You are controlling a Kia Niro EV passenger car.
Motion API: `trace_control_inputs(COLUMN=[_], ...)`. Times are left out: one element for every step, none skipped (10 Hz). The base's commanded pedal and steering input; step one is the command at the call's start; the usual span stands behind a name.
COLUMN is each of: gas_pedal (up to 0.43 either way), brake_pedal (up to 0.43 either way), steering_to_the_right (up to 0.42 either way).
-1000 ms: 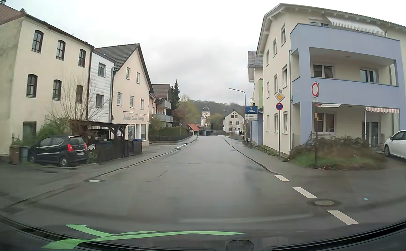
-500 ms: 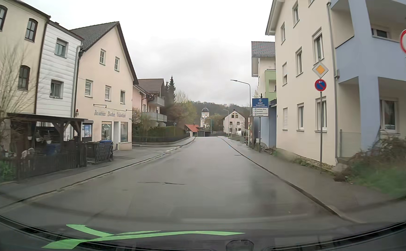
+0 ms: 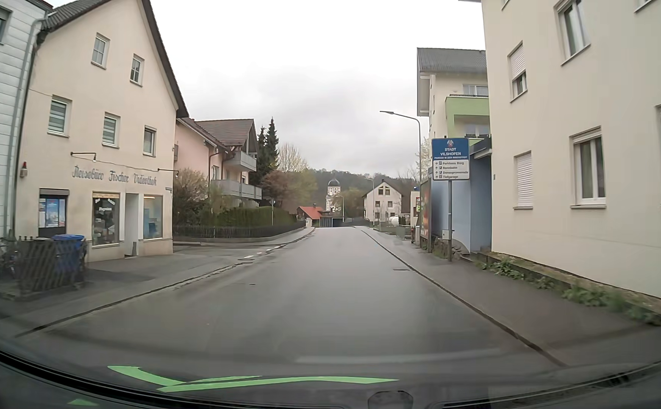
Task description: Follow the waypoints while adhering to traffic rules and regulations
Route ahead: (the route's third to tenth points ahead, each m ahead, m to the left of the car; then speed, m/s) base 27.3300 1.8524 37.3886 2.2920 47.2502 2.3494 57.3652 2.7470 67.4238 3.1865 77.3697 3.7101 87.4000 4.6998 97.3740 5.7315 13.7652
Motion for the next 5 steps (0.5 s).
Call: trace_control_inputs(gas_pedal=[0.059, 0.059, 0.067, 0.067, 0.067], brake_pedal=[0.000, 0.000, 0.000, 0.000, 0.000], steering_to_the_right=[-0.002, -0.003, -0.003, -0.003, -0.002])
